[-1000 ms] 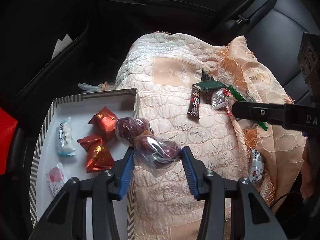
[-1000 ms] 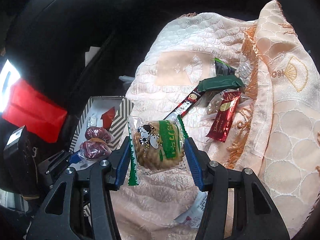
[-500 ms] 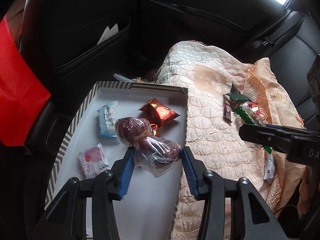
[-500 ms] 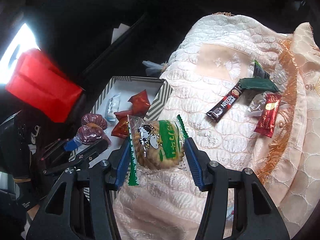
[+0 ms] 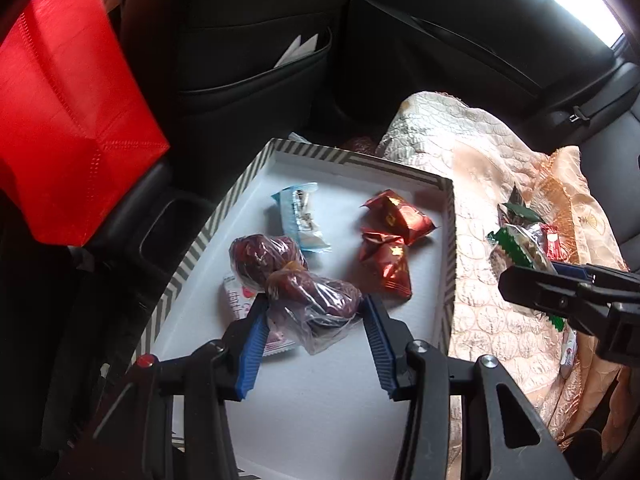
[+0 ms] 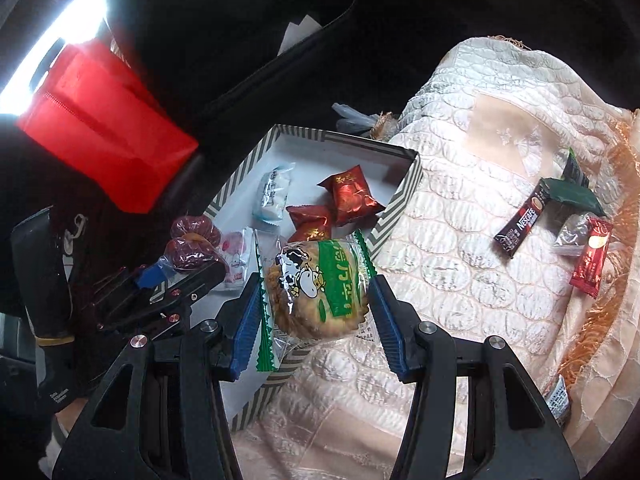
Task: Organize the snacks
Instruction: 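Carry the dates bag and cookie packet over the white tray, then open the left tool to drop the dates while the right tool lowers and releases the cookie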
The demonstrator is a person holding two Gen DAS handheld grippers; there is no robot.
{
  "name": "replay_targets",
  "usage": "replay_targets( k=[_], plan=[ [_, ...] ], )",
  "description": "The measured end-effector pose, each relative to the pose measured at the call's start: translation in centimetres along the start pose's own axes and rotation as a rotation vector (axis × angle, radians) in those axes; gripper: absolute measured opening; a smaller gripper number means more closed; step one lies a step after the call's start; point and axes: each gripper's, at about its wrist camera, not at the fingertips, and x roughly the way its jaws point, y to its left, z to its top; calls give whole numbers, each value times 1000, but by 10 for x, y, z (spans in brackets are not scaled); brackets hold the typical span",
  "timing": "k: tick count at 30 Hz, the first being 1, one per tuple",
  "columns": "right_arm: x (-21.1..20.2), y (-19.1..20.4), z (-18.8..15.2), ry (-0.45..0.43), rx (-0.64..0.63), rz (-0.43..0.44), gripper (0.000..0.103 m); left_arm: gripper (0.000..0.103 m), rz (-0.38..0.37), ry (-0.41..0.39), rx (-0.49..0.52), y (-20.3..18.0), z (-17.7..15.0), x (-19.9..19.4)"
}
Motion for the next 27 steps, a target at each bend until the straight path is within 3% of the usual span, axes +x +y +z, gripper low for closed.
replay_targets(
  k=[12,27],
  plan=[
    [24,30,7,37,-65,-16,53,50,13,11,-46,19,-4,12],
    [68,49,5,125,-117,-29,52,50,87,29,-70,31,-7,33]
  ],
)
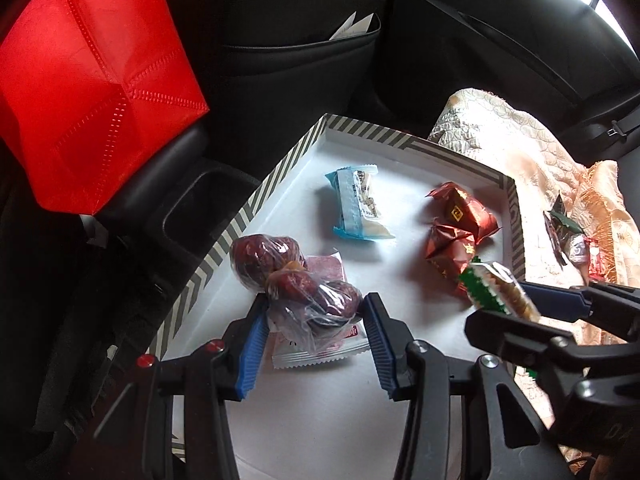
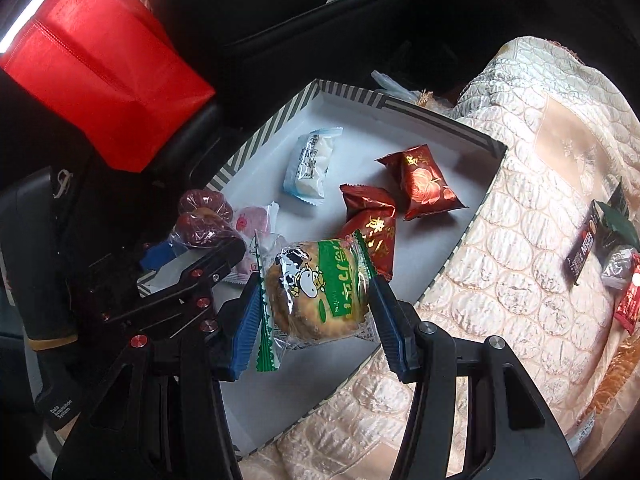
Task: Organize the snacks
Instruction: 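Open the left tool to drop the dates while the right tool lowers and releases the cookie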
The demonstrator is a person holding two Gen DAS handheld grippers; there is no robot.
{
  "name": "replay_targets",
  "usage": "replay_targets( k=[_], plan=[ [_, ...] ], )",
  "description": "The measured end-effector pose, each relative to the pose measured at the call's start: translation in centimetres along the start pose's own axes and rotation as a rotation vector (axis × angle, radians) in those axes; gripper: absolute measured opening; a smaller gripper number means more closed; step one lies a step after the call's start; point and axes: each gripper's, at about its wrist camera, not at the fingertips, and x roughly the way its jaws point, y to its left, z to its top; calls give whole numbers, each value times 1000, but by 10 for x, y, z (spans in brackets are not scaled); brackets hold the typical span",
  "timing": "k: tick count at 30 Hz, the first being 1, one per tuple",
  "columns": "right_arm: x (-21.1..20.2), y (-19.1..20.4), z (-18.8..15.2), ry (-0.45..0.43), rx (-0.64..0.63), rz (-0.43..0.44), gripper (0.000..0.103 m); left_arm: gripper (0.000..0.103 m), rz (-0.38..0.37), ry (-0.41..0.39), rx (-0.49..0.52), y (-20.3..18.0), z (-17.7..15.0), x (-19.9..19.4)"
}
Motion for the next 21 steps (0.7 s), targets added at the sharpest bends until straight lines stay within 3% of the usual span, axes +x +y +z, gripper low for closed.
replay_targets(
  k=[15,21],
  plan=[
    [45,11,3,76,-116,-155,52,50,52,23,-19,9,-2,13],
    [45,12,1,84,-134,-149,53,54,44,30,-42,13,-3,15]
  ],
)
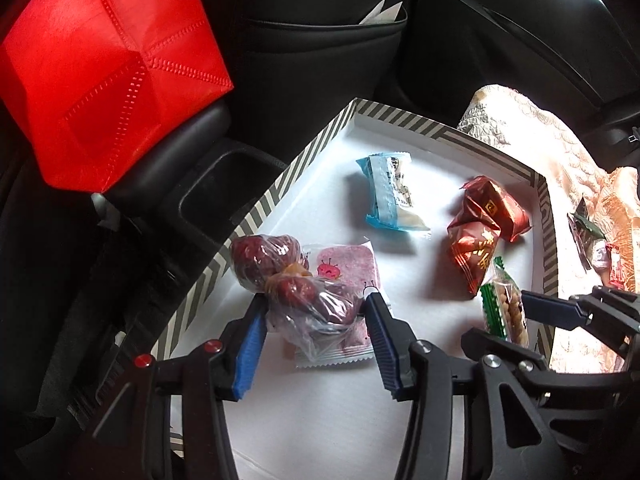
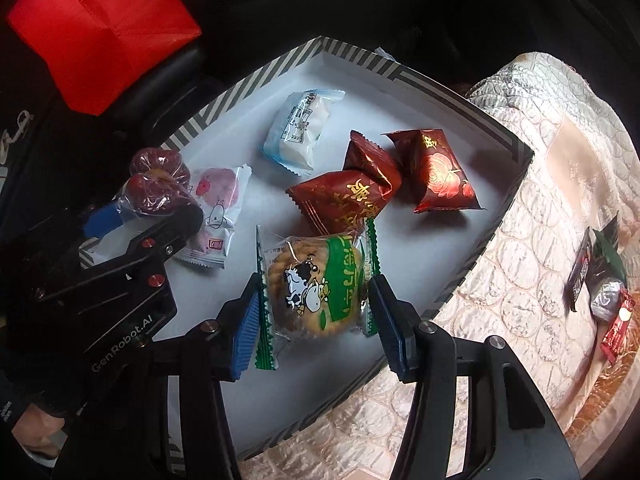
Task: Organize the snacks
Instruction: 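Open the left tool to drop the dates while the right tool lowers and releases the cookie, then move both open tools back over the snacks on the shawl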
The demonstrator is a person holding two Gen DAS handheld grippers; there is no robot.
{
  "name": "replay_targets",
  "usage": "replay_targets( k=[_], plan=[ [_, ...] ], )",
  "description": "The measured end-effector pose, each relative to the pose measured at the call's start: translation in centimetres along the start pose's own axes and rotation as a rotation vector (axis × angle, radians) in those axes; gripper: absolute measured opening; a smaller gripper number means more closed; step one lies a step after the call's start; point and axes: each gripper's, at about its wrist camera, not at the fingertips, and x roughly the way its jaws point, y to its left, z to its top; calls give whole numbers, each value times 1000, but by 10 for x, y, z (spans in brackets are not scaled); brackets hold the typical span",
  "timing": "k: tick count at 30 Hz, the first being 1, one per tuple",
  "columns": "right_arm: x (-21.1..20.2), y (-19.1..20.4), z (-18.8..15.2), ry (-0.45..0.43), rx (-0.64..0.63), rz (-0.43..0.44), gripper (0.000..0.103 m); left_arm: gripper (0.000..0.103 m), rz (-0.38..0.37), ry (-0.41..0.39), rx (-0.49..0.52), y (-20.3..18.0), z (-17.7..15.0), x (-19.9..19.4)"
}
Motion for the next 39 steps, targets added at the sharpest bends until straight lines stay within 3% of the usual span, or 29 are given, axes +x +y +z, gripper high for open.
replay_targets(
  k=[7,14,17,23,28,39],
  plan=[
    [1,-2,-3,9,-5,14,53,67,13,4,-23,4,-1,1],
    [-2,4,-6,15,-36,4,53,72,23,-23,-34,6,-1,-4],
    [-10,8,-11,-3,-44,55,61,74,29,-51,-45,7,-1,-10],
    [-29,13,-21,-40,-61,62,61,76,25,-66,-46,5,-2,-16],
    [-48,3,-29,-74,-15,65,61,77,22,-78,-31,-5,-2,-25],
    [-90,-48,-55,-160,111,-22,61,82,-11,-97,26,-45,-4,-51]
  ],
)
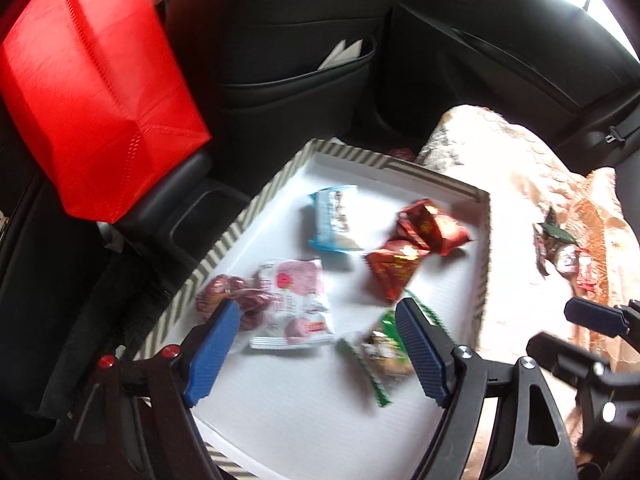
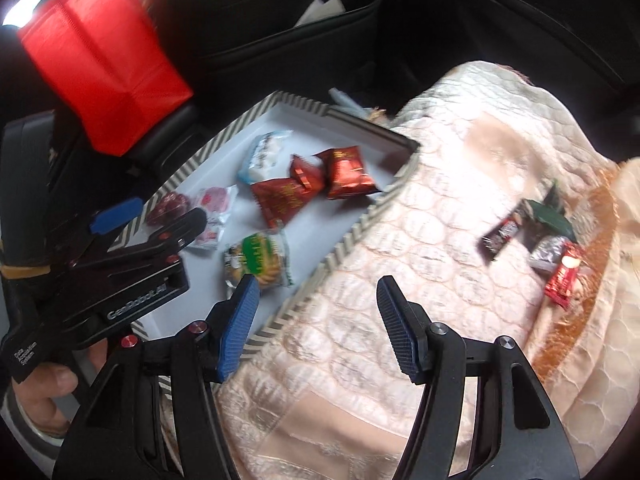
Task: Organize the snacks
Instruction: 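Move both open tools back over the snacks on the shawl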
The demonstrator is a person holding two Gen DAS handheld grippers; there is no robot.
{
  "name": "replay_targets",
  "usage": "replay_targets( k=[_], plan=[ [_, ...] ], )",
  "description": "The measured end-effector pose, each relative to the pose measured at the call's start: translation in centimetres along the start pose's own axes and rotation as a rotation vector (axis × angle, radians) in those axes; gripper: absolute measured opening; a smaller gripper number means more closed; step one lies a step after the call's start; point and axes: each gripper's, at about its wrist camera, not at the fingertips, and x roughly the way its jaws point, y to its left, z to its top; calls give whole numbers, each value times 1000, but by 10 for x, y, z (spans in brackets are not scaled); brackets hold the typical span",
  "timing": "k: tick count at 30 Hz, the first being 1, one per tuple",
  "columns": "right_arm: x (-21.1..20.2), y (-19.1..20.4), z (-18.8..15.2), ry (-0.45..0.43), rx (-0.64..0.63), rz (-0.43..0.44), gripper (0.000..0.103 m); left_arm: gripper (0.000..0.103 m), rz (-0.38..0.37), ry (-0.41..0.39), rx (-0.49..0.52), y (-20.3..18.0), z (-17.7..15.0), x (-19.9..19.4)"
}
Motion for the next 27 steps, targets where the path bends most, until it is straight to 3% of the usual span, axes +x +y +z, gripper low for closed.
replay_targets(
  k=[8,27],
  plan=[
    [-29,-41,-12,-52,85,-43,61,85,-27,-19,66,-44,-2,-16],
    [-68,-140,-37,-123,297,-133,61,88,-113,36,204,-140,-16,-19]
  ],
)
